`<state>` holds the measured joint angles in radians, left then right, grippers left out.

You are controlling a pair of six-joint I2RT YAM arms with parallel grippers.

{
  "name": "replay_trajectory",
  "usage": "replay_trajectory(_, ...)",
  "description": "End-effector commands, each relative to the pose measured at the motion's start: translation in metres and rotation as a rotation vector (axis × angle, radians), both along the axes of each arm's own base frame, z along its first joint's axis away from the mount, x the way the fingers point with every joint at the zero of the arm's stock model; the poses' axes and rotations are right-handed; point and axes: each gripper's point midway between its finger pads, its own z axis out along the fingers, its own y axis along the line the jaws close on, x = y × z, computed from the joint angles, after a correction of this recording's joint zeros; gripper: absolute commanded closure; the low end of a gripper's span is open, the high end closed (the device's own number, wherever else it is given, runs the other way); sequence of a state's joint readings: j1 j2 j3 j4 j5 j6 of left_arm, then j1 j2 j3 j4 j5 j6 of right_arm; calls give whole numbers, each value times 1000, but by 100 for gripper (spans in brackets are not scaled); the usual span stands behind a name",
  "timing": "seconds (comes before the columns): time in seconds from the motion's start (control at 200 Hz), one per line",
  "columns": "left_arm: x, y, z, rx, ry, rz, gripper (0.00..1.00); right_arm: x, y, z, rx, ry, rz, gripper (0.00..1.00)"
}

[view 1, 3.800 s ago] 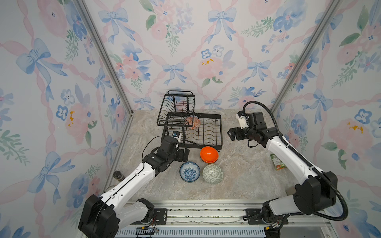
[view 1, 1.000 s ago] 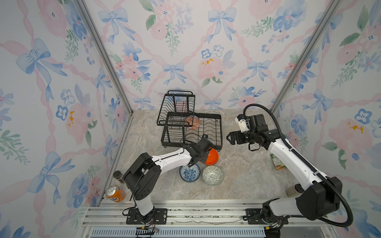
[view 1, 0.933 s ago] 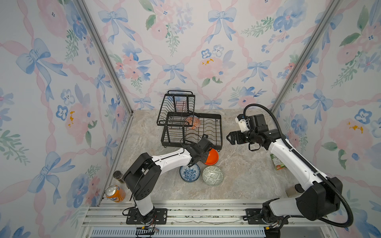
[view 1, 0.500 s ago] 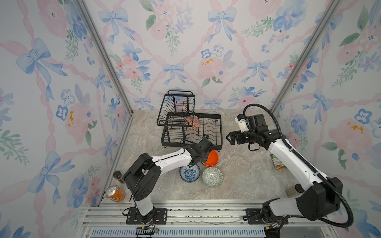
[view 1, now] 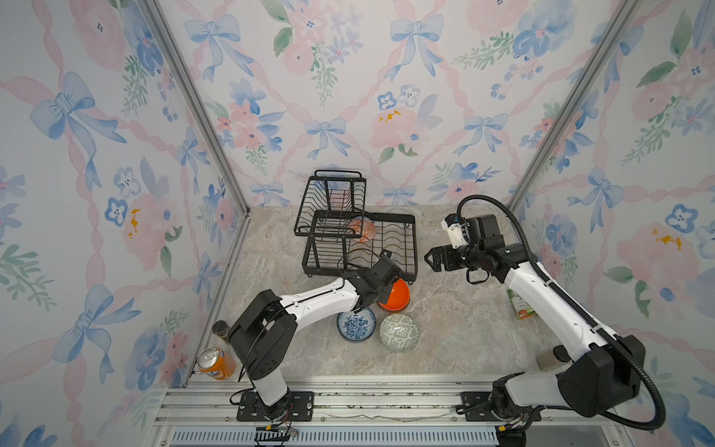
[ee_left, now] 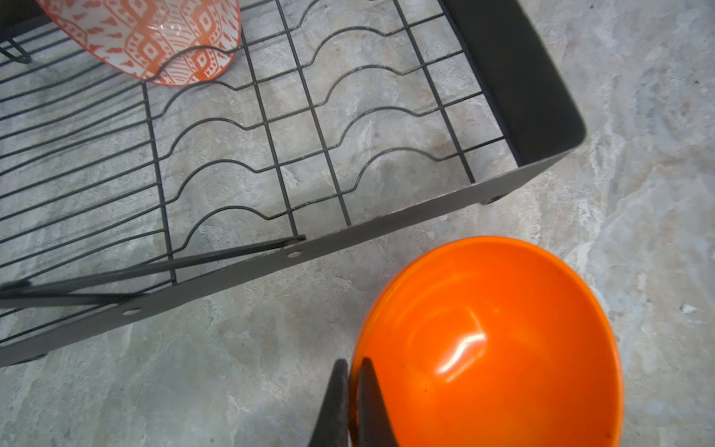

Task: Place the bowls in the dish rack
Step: 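Grip and lift the orange bowl with the left gripper while the right gripper approaches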

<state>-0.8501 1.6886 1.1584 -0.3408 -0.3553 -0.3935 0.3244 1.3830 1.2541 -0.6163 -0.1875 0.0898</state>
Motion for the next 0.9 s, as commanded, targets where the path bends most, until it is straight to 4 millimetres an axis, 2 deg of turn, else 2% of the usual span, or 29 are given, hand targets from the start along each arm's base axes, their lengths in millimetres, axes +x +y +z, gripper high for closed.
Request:
replay_trajectory(0.0, 3, -8, 39, -60, -70, -20, 100, -6, 5, 6, 22, -16, 19, 3)
replay_trajectory(0.21, 0, -8, 61, -100, -106, -27, 100, -8, 8, 9, 37, -16, 30, 3)
replay_trajectory(0.54, 4, 13, 101, -130, -220, 52, 100, -18, 32, 18, 52, -28, 105, 3)
replay_trajectory(0.895, 18, 8, 136, -140, -308, 68, 100, -17, 58, 22, 113, -22, 121, 3)
